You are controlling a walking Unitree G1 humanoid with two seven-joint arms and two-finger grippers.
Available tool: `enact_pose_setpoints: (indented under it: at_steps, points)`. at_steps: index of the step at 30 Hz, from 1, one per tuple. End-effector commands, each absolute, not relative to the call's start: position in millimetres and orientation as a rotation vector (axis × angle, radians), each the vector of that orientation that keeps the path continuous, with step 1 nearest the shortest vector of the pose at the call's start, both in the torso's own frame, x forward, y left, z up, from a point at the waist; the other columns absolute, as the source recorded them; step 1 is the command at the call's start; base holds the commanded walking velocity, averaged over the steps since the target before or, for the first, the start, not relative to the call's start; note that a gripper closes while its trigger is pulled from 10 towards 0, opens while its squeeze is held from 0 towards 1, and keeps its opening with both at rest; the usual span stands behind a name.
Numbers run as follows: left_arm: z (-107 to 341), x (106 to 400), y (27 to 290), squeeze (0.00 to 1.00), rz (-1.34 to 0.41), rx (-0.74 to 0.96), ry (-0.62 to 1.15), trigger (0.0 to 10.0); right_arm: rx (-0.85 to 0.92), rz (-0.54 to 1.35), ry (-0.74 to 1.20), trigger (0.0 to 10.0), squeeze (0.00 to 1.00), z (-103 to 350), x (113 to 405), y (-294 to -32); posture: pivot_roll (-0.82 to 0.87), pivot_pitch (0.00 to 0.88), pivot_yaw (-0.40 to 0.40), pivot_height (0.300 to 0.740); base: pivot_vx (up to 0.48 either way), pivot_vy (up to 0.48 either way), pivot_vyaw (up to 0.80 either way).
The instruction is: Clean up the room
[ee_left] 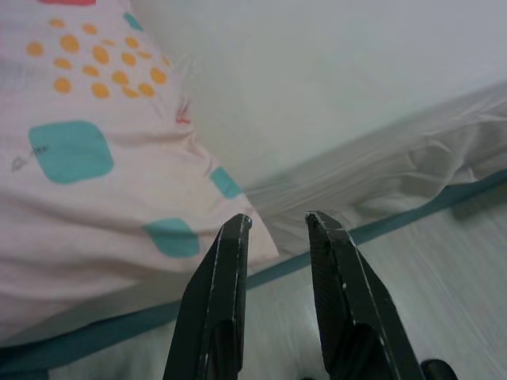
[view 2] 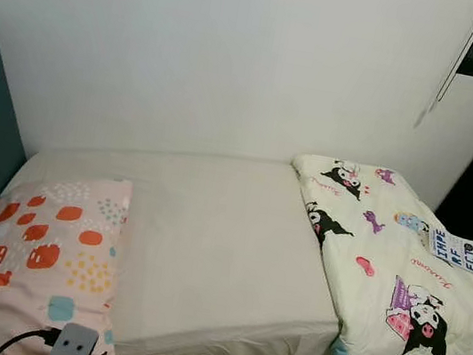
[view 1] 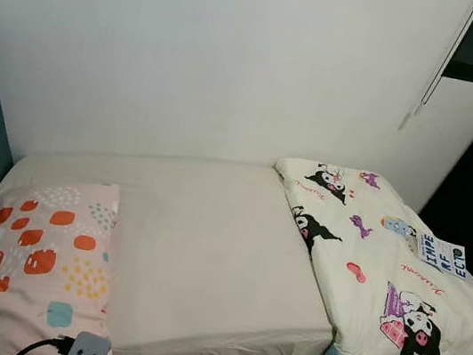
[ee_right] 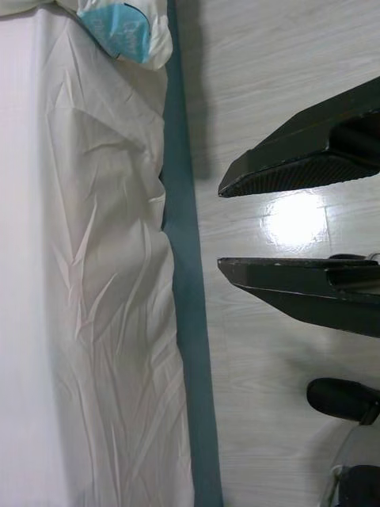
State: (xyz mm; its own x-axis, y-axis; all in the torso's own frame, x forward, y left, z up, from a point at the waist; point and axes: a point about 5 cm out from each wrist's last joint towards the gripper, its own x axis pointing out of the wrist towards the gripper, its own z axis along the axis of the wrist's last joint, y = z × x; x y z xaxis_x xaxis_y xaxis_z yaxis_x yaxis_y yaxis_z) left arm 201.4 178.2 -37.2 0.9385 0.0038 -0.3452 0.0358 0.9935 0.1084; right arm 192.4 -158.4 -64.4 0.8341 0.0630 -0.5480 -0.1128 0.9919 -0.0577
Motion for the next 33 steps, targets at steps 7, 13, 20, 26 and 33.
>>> enact_pose_setpoints:
  at_steps: [7,13,20,26,33]
  points:
    - [-43.2,195.1,183.4,0.0,0.004,0.123,0.397,10.0,-0.095,0.093,0.569,10.0,0.0,-63.9,193.0,-157.6,0.07,0.002,-0.071,0.74,0.0,0.0,0.0]
    - [-40.4,198.8,182.4,0.0,-0.028,0.132,0.382,10.0,-0.102,0.105,0.555,10.0,0.0,-62.9,193.3,-155.6,0.07,0.0,-0.069,0.74,0.0,0.0,0.0]
    - [-40.3,202.0,179.9,0.0,0.003,0.07,0.385,10.0,-0.094,0.113,0.523,10.0,0.0,-61.4,191.0,-153.9,0.06,0.0,-0.064,0.74,0.0,0.0,0.0]
    - [-39.1,200.7,178.0,0.0,-0.009,0.133,0.365,10.0,-0.071,0.104,0.499,10.0,0.0,-59.5,191.1,-153.8,0.06,0.0,-0.068,0.74,0.0,0.0,0.0]
    - [-38.5,203.2,171.8,0.0,-0.041,0.103,0.366,10.0,-0.046,0.099,0.472,10.0,0.0,-56.8,192.4,-154.7,0.06,0.0,-0.063,0.74,0.0,0.0,0.0]
